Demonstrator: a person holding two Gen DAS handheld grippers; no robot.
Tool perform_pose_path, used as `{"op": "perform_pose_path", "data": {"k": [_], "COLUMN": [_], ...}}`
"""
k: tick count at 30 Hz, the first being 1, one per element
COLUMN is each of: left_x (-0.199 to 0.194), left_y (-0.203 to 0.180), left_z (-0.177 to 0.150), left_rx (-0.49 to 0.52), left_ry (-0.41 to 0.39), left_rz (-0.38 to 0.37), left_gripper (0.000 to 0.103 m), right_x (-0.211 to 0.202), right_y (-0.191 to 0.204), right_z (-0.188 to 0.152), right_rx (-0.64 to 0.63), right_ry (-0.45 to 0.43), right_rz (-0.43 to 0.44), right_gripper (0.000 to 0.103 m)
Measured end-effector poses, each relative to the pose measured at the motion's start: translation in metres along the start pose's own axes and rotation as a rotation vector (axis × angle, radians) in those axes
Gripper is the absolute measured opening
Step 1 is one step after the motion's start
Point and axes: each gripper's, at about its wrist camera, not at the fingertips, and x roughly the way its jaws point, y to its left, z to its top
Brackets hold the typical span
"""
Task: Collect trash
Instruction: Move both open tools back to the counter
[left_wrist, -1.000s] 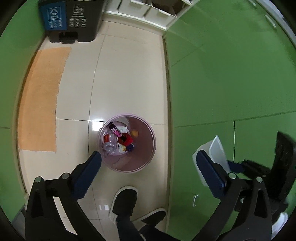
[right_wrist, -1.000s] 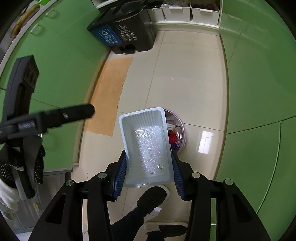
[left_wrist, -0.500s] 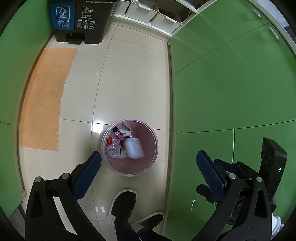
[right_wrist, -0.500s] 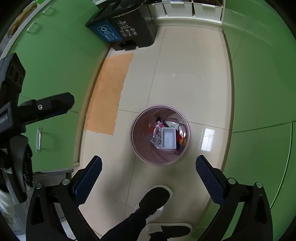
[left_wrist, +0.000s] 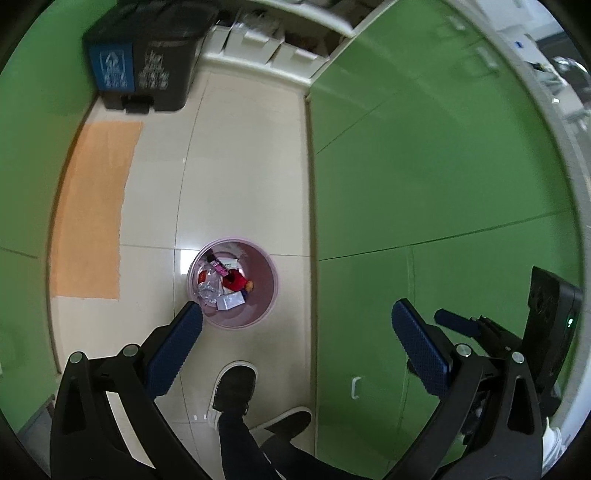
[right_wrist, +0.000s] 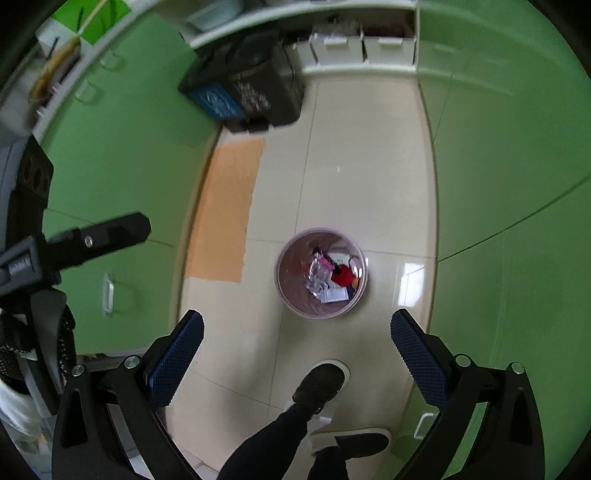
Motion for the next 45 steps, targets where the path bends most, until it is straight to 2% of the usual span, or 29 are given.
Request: {"op": "perform_pose_path", "data": {"k": [10,14,19,25,33,38,45], "left_x": [-0.146,-0.187,-0.226,-0.233,-0.211,-0.187,-0.142], "left_y": [-0.110,-0.151,-0.215,-0.295,-0.404,-0.463,-0.524], "left_z": [0.006,0.011,0.008,-0.004,-0.030,-0.048,-0.073], "left_rx": [0.139,0.194,0.310,0.470,0.681,0.770,0.831], "left_ry": [-0.092,-0.119,-0.145,-0.122,-0.058,-0.010,0.058], "left_rz": [-0.015,-0.039,-0.072,-0.144,-0.233,-0.266,-0.265], "left_gripper": [0.100,0.100,0.100,0.100,0.100,0.100,0.100], "right_x": [-0.186,-0.256,-0.327,-0.394,-0.445,-0.461,-0.467], "right_y": [0.022,0.015,-0.007,-0.050,-0.115,-0.157,-0.212], "right_z": [-0.015,-0.030,-0.061,-0.115,-0.191,-0.222,-0.234], "right_rx": [0.029,0.069,0.154,0.303,0.496,0.576,0.622], "right_ry": [-0.174,-0.260,-0.366,-0.491,-0.580,-0.575,-0.542], "right_rz": [-0.002,-0.029,-0.077,-0.162,-0.279,-0.341,-0.366], "right_gripper": [0.097,0.097,0.097,0.097,0.097,0.097,0.097]}}
